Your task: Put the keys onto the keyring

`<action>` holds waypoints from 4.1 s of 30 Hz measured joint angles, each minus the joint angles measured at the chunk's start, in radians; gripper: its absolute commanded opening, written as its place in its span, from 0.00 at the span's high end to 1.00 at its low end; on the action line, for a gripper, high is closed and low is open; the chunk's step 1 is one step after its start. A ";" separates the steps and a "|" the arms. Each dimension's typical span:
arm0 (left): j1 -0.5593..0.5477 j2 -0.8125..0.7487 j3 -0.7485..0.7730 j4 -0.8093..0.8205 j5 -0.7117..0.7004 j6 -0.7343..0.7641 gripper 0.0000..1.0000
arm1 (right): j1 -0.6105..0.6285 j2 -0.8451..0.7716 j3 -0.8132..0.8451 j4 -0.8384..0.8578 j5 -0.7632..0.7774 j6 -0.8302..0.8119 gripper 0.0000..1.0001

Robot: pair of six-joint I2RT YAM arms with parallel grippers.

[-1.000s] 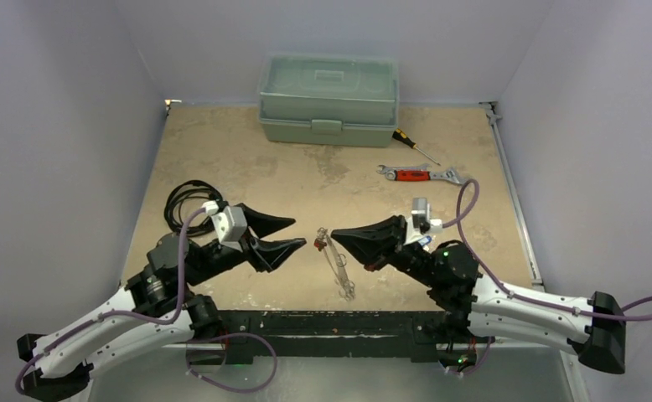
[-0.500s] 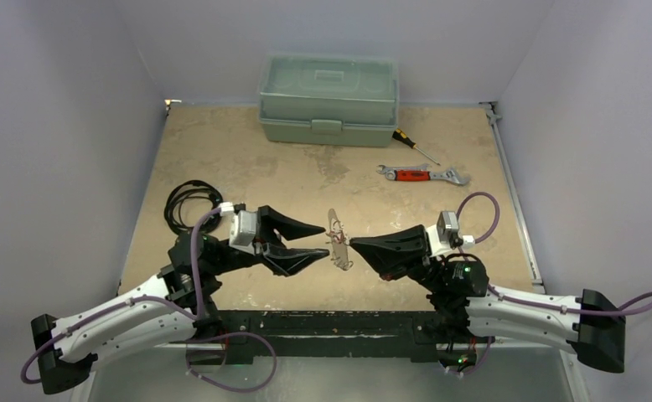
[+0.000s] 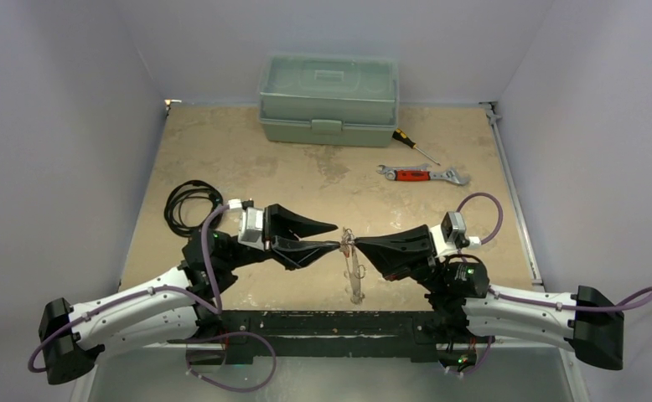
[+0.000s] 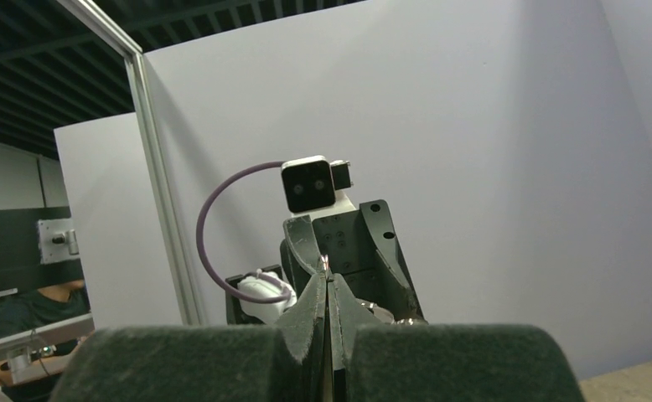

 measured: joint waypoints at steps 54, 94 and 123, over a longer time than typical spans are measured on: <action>-0.085 0.103 -0.007 0.142 -0.048 0.003 0.79 | -0.001 0.058 -0.014 0.060 -0.001 -0.003 1.00; -0.091 0.026 0.150 -0.451 -0.156 0.221 1.00 | -0.003 -0.237 0.155 -0.750 0.042 -0.273 0.34; -0.085 0.029 0.153 -1.034 -1.117 0.210 0.06 | 0.070 0.563 0.410 -1.386 0.153 -0.159 0.22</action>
